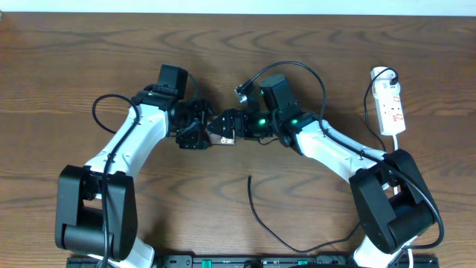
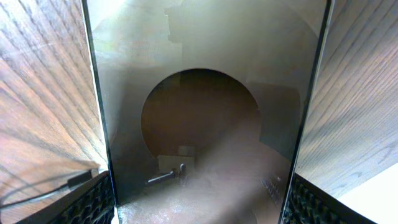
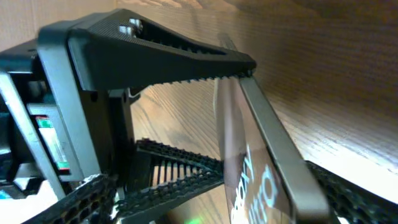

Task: Plug charger to phone and switch on socket
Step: 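Grasp the phone's right end with the right gripper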

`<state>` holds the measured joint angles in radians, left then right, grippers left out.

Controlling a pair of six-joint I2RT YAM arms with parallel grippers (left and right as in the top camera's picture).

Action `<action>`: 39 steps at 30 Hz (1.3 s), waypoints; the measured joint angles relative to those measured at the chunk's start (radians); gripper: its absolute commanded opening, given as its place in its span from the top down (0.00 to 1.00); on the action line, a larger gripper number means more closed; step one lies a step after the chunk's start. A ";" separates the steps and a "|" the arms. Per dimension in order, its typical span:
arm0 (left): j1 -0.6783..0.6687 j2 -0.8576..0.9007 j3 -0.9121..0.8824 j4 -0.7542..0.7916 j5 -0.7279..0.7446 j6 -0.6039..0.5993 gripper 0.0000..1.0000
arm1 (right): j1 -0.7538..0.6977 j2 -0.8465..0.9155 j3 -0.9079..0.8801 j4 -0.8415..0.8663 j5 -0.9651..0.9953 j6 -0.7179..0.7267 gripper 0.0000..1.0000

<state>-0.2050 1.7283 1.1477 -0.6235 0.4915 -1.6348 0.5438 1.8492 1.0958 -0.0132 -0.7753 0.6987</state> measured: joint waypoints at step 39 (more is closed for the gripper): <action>-0.016 0.000 0.000 0.032 0.034 -0.035 0.25 | 0.008 0.003 0.000 -0.018 0.106 0.021 0.99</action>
<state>-0.2207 1.7283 1.1481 -0.5911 0.5255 -1.6695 0.5518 1.8526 1.0954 -0.0307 -0.6697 0.7197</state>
